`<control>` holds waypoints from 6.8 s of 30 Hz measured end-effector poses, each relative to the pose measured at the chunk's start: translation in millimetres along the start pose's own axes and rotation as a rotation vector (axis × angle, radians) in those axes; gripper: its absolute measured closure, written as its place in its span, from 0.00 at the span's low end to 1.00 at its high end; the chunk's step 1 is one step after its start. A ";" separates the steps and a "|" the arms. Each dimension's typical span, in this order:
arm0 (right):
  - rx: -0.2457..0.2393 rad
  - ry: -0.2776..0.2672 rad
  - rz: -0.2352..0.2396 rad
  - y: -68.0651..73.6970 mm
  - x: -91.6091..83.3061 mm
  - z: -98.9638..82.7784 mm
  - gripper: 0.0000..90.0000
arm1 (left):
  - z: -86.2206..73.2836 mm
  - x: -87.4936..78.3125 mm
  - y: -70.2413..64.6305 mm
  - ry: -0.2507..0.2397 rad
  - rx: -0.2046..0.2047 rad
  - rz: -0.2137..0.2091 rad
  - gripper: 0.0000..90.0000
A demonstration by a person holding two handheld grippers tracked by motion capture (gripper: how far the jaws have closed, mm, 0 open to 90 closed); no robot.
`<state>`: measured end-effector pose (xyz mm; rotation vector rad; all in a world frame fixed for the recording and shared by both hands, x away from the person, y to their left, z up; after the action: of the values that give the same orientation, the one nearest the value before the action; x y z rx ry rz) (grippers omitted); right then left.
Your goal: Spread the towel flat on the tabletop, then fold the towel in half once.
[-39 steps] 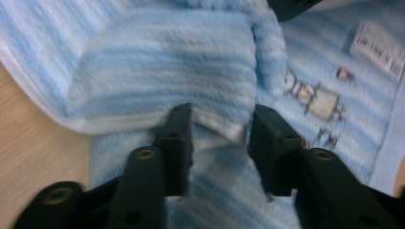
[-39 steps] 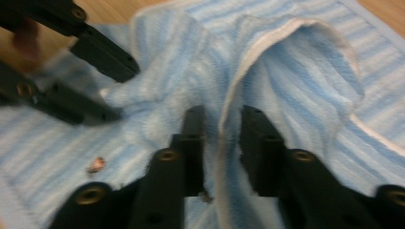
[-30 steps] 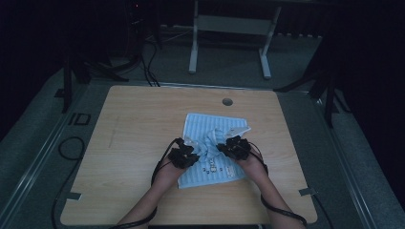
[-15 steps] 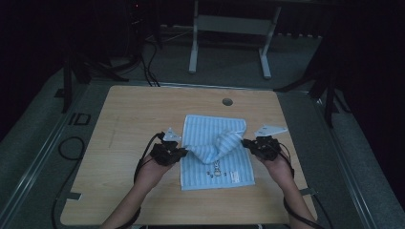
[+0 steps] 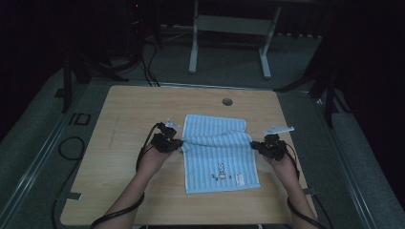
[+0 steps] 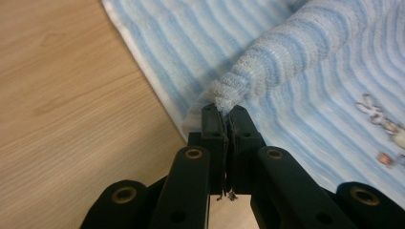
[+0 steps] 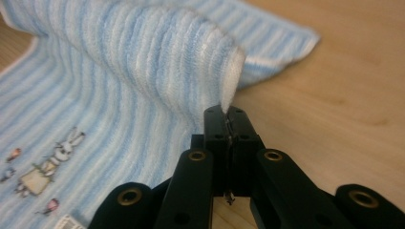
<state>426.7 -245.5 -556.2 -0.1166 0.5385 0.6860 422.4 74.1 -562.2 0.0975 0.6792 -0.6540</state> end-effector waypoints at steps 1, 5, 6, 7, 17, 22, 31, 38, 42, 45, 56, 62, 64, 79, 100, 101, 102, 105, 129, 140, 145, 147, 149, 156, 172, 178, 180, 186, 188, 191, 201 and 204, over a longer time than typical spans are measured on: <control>0.004 0.021 -0.009 -3.1 6.5 -5.5 0.98 | -0.6 3.7 1.1 0.009 -0.003 0.000 0.96; 0.016 0.044 -0.029 -7.5 15.7 -13.1 0.98 | -5.0 18.8 7.9 0.055 -0.010 0.010 0.96; 0.023 0.048 -0.031 -7.8 17.8 -14.8 0.98 | -6.2 21.4 9.0 0.064 -0.006 0.017 0.96; 0.017 0.062 -0.033 -7.9 21.4 -18.5 0.98 | -7.0 23.7 9.4 0.061 -0.007 0.023 0.96; -0.003 0.064 -0.017 -5.6 14.5 -20.4 0.83 | -5.9 9.4 9.0 0.005 -0.053 -0.005 0.66; -0.012 0.003 0.001 0.1 -17.0 -14.5 0.69 | -4.1 -30.7 -22.4 -0.109 0.014 -0.148 0.49; -0.059 0.011 0.107 42.0 -39.6 -36.8 0.58 | -37.4 -36.9 -85.9 -0.053 0.135 -0.278 0.45; -0.139 0.098 0.103 58.1 -33.0 -73.5 0.50 | -62.4 -20.4 -94.9 0.017 0.149 -0.257 0.40; -0.161 0.090 0.088 60.1 -33.1 -74.3 0.55 | -70.2 -10.9 -96.6 0.037 0.193 -0.232 0.41; -0.166 0.074 0.093 64.3 -34.1 -75.1 0.72 | -68.1 -9.5 -93.3 0.030 0.228 -0.168 0.57; -0.156 0.046 0.105 72.4 -48.3 -61.3 0.95 | -50.5 -33.8 -94.9 -0.042 0.175 -0.178 0.97; -0.184 -0.025 0.136 95.7 -85.1 -42.0 0.95 | -42.2 -75.8 -106.4 -0.091 0.197 -0.216 0.97; -0.193 -0.039 0.155 108.2 -99.3 -40.0 0.95 | -45.0 -88.0 -111.8 -0.085 0.209 -0.233 0.97; -0.170 -0.038 0.202 152.0 -157.3 -71.4 0.65 | -90.6 -130.7 -147.2 -0.005 0.211 -0.398 0.62; -0.099 -0.013 0.088 66.5 -25.2 -35.7 0.59 | -60.6 -38.1 -94.0 -0.001 0.159 -0.290 0.46; -0.088 -0.012 0.081 63.7 -21.7 -34.7 0.59 | -61.0 -34.0 -91.7 -0.002 0.158 -0.274 0.46; -0.081 -0.013 0.069 60.8 -16.9 -33.9 0.59 | -63.0 -28.9 -90.1 0.010 0.156 -0.266 0.46; -0.055 0.013 0.052 56.2 -1.0 -38.0 0.57 | -68.0 -19.9 -90.9 0.034 0.177 -0.252 0.46; -0.072 0.063 -0.016 3.3 33.2 -31.6 0.47 | -39.1 26.3 -88.6 0.028 0.168 -0.222 0.43; -0.075 0.082 -0.020 -7.1 39.7 -26.4 0.45 | -26.6 41.3 -83.1 0.022 0.156 -0.199 0.41; -0.081 0.092 -0.017 -7.5 40.0 -25.3 0.44 | -27.2 39.2 -84.7 0.021 0.141 -0.193 0.41; -0.101 0.083 -0.029 -4.7 36.9 -25.6 0.44 | -26.8 34.1 -86.1 0.010 0.119 -0.212 0.41; -0.108 0.071 -0.027 -2.1 32.2 -25.7 0.44 | -25.0 27.7 -85.9 -0.004 0.115 -0.215 0.41; -0.029 0.003 -0.004 -8.4 9.4 -19.1 0.43 | -17.2 11.3 -69.5 -0.025 0.100 -0.172 0.38; 0.010 0.021 -0.097 -41.8 8.5 -7.0 0.45 | 12.9 26.4 -14.5 -0.040 0.032 -0.041 0.38; 0.030 0.068 -0.129 -47.6 24.4 -0.1 0.48 | 19.2 44.4 -4.5 -0.016 0.028 -0.005 0.38; 0.025 0.083 -0.137 -48.9 30.4 0.7 0.48 | 19.8 49.1 -2.1 -0.007 0.027 0.007 0.38; 0.013 0.131 -0.145 -47.4 44.5 -2.8 0.50 | 17.4 62.1 7.9 0.018 0.016 0.048 0.38; 0.003 0.146 -0.151 -45.9 48.0 -5.1 0.53 | 15.5 66.2 7.5 0.029 0.021 0.054 0.38; -0.003 0.170 -0.155 -44.1 51.5 -10.8 0.55 | 11.3 72.8 4.5 0.050 0.038 0.049 0.38; -0.014 0.172 -0.111 -36.7 50.7 -10.7 0.82 | 13.7 76.2 -11.6 0.036 0.086 0.009 0.80; -0.026 0.186 -0.087 -32.6 51.2 -10.2 0.94 | 13.6 76.6 -14.1 0.036 0.072 -0.009 0.95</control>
<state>475.8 -244.2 -593.4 -0.2285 0.6990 0.6000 466.7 18.4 -596.6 0.1735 0.6910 -0.6866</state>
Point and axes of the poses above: each handheld gripper's, and its own axes: x roughly forward along the jaws, z roughly out of its top, y roughly to its left, the point moved 7 cm from there along x, roughly forward along the jaws, and after that the axes turned 14 degrees about -y, right-handed, at the moved point
